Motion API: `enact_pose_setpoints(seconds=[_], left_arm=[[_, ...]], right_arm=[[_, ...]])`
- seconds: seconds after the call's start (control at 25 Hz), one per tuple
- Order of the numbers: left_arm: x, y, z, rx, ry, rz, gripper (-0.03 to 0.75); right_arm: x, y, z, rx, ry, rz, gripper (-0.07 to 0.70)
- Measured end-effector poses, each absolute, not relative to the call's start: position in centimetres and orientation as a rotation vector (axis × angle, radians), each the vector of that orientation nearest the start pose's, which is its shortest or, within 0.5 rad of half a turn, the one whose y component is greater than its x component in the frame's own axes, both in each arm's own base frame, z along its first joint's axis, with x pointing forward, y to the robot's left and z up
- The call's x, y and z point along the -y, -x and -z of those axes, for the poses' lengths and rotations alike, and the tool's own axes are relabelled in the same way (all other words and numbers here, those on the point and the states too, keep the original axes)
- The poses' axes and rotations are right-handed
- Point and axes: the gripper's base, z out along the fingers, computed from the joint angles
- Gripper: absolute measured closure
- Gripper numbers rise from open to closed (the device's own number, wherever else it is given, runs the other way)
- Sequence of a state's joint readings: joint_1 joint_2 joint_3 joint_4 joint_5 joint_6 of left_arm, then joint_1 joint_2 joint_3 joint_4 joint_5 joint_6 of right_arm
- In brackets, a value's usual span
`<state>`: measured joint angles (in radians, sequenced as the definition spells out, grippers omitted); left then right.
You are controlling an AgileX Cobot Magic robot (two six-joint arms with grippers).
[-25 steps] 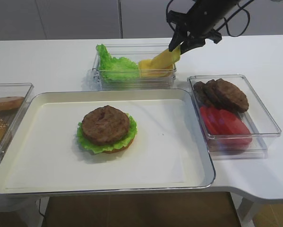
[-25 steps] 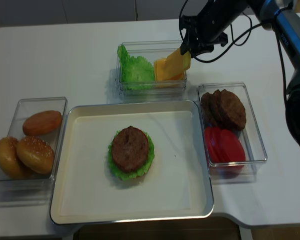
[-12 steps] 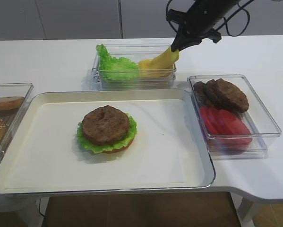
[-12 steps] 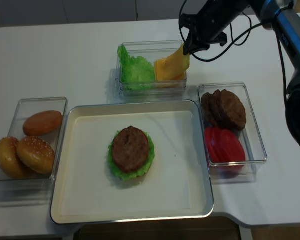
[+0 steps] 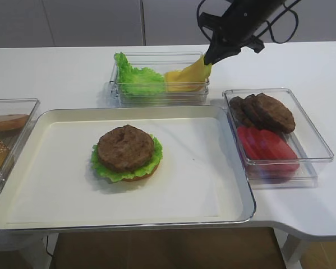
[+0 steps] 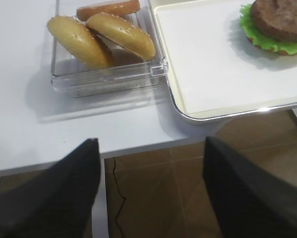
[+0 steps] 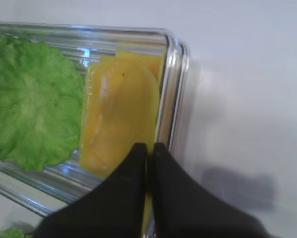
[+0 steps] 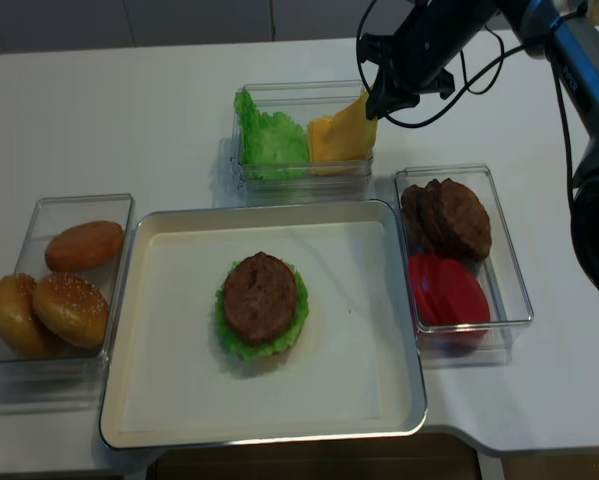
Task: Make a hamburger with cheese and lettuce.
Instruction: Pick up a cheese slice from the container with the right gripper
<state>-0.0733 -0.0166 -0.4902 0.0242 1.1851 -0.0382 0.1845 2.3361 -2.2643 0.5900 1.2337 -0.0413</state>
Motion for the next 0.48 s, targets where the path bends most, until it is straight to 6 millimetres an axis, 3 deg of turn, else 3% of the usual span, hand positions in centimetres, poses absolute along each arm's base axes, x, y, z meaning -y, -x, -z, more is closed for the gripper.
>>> enact_pose_setpoints(seconds=[0.24,0.48], left_arm=[[-0.3,1.2,-26.5,-2.162,-0.035,0.035,0.232],[-0.3,1.2,-26.5,-2.162,-0.035,0.035,0.232]], right_arm=[[-13.9,-48.2,-27.5,-2.671,0.186,-0.868,0.584],[-14.0,-48.1,-27.6,-2.668,0.185,-0.882,0.584]])
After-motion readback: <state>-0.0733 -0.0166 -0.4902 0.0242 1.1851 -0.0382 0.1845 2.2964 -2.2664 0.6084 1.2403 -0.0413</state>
